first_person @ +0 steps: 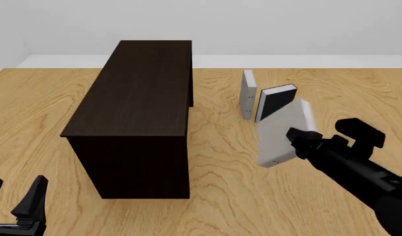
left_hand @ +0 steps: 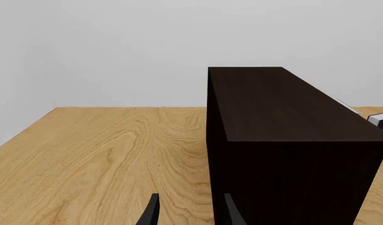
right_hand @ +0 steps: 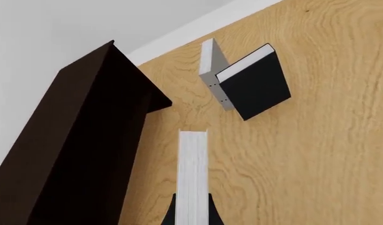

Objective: Pick up the book on the right and place it under the cabinet shelf.

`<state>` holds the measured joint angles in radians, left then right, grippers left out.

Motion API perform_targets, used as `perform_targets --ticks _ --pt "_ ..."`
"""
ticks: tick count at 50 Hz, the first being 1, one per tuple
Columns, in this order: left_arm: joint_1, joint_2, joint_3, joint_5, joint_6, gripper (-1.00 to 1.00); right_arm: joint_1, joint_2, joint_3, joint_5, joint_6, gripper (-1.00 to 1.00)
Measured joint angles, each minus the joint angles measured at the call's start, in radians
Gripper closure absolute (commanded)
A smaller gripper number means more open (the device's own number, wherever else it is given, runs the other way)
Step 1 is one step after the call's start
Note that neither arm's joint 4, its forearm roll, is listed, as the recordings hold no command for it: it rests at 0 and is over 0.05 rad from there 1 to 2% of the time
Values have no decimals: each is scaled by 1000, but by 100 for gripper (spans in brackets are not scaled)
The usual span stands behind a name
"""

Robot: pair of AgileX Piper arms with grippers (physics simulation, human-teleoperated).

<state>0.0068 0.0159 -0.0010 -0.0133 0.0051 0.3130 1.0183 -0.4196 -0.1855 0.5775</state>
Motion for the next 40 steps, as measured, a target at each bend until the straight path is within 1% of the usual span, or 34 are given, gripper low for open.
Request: perform_targets --ticks 25,40 --pt "0 -4 0 3 2 -100 85 235 34 -318 130 100" --pt "0 -3 -1 4 2 -100 122 400 19 -486 188 100"
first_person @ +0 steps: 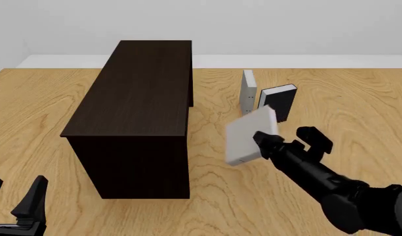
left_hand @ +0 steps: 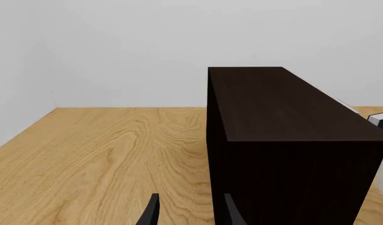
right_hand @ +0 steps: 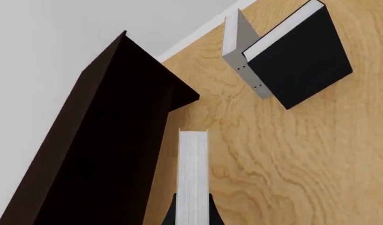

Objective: Pick up the book on the right and place it under the cabinet shelf.

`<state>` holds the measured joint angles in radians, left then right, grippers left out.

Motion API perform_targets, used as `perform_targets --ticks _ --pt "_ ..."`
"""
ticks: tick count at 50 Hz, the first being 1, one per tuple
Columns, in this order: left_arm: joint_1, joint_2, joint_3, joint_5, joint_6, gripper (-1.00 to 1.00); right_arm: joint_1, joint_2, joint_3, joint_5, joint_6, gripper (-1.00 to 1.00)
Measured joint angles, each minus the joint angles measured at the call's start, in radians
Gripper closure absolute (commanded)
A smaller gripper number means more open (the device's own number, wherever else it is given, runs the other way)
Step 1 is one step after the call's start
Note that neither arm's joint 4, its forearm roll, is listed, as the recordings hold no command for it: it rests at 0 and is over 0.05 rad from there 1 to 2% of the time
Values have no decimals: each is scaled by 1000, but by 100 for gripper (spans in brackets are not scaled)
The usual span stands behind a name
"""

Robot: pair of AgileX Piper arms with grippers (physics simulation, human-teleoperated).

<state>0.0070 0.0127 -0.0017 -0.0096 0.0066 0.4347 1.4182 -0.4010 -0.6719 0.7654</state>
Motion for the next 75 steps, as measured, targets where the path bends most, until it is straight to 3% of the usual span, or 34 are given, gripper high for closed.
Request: perform_targets --ticks 33,56,69,70,75 --pt "1 0 0 0 -3 -100 37 356 -80 -301 113 100" --pt "1 -1 1 1 -4 -100 46 500 -104 -437 155 100" --pt "1 0 0 0 -4 -100 41 523 -110 -464 152 100" --pt "1 0 0 0 -4 -100 40 524 -111 -464 151 -100" --pt "1 0 0 0 -4 -100 39 541 -106 -446 145 -100"
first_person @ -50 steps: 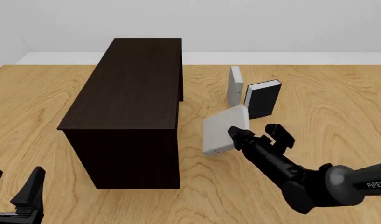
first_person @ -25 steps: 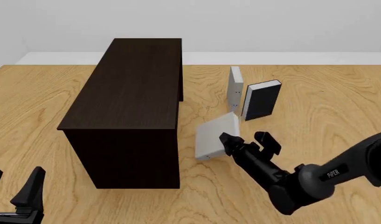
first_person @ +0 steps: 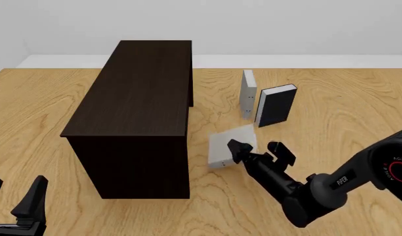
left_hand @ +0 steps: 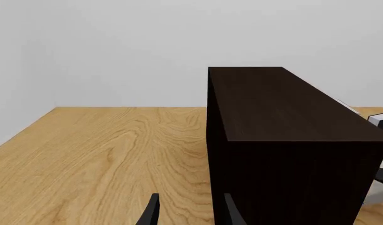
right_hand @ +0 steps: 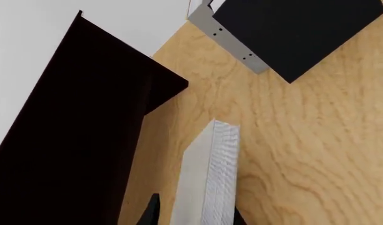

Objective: Pick up the book on the right and place it under the cabinet shelf.

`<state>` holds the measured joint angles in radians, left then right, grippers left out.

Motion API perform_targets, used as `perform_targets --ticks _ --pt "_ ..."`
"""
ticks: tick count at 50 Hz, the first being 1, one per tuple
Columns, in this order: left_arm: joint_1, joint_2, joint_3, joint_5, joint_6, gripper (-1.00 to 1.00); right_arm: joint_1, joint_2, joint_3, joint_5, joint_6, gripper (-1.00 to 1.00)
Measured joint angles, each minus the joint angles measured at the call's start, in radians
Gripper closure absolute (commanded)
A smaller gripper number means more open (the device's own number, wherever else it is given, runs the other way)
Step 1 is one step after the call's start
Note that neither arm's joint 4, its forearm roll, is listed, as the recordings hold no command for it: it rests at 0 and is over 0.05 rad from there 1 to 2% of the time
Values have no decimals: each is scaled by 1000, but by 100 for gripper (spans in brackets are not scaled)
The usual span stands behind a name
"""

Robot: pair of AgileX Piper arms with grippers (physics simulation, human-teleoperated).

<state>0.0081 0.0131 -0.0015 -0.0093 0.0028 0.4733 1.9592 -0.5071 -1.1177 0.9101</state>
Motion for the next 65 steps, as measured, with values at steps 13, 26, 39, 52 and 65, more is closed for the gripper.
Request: perform_targets --ticks 13,26,39,52,65 --pt "-2 0 0 -1 0 -100 -30 16 4 53 -37 -100" --pt "-3 0 0 0 -1 -100 -87 -3 2 130 -102 -100" --pt "-3 -1 0 1 -1 -100 -155 -45 7 204 -173 -100" --pt "-3 0 0 0 -2 -100 -223 -145 0 336 -287 -100" --pt "-3 3 1 -3 -3 -100 -271 -273 -27 522 -462 -100"
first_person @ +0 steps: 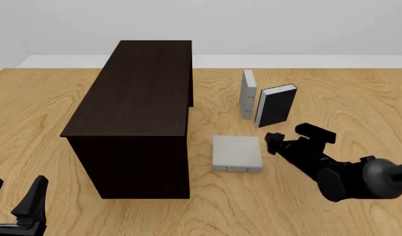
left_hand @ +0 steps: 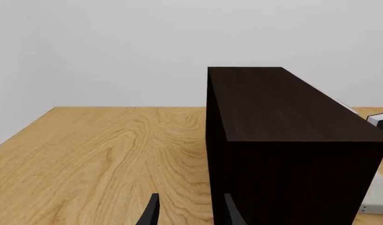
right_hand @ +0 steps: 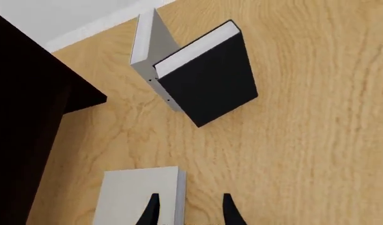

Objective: Pick up the book on the right and place it under the cabinet shelf.

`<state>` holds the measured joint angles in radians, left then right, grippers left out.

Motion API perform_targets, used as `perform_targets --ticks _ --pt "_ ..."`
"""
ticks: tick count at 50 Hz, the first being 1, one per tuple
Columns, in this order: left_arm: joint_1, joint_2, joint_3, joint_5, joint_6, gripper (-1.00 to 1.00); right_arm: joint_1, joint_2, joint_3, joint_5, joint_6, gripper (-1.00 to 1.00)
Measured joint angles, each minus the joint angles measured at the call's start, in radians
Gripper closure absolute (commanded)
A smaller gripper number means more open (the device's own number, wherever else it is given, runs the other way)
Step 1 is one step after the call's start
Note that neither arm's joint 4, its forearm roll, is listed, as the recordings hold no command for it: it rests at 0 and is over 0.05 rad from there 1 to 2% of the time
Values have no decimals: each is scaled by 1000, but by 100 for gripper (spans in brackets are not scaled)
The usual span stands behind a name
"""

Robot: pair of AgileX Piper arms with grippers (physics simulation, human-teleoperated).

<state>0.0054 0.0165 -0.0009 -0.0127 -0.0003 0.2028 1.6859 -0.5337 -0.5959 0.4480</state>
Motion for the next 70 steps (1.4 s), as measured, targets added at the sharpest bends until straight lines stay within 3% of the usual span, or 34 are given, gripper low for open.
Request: perform_targets --ticks 20,30,45,70 --pt "0 0 0 0 0 -100 -68 -111 -36 207 -249 -100" --pt "0 -3 0 2 0 -100 -82 -107 -41 240 -321 -100" --pt "0 -2 0 1 0 -100 -72 -46 -44 227 -353 -100" --pt "0 -2 0 1 1 -100 -15 71 -63 180 -344 -100"
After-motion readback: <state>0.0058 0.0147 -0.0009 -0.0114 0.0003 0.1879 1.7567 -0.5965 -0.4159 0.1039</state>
